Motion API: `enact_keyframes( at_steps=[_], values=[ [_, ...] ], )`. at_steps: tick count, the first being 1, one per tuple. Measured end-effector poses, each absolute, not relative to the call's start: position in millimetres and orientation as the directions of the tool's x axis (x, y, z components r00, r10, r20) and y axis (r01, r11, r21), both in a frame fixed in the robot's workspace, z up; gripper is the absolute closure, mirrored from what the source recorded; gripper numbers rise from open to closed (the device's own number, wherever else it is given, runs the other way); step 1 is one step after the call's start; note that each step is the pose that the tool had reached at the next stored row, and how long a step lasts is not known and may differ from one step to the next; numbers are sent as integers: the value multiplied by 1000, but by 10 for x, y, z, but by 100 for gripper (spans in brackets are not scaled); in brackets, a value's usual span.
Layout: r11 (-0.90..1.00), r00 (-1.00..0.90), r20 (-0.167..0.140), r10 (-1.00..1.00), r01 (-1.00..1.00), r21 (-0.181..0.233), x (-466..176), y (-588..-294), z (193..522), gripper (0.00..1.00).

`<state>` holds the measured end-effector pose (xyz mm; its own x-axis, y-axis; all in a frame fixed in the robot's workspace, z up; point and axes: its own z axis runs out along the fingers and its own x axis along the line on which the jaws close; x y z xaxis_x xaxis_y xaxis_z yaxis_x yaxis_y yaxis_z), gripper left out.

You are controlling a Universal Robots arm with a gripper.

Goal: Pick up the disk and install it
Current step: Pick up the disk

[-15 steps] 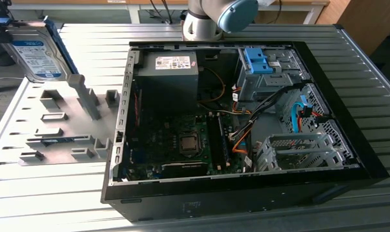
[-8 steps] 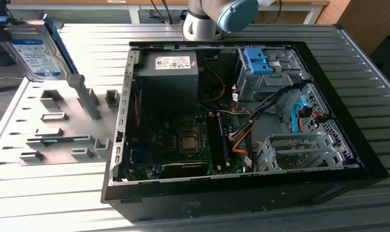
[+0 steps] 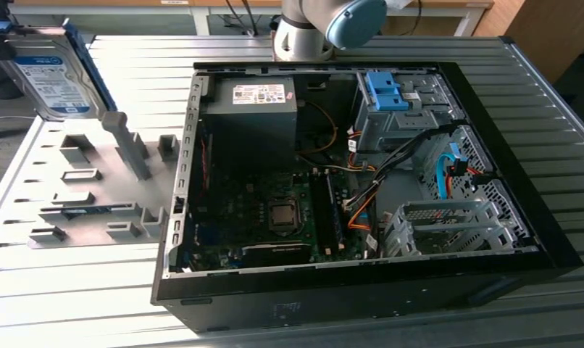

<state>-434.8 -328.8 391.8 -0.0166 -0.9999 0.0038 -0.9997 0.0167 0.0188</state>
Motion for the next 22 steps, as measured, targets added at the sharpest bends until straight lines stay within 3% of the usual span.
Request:
enact_keyframes(
  at_steps=[22],
  values=[
    [17,-17,4,-1000,-1000,19,-4348,-3289,4066,64]
  ],
)
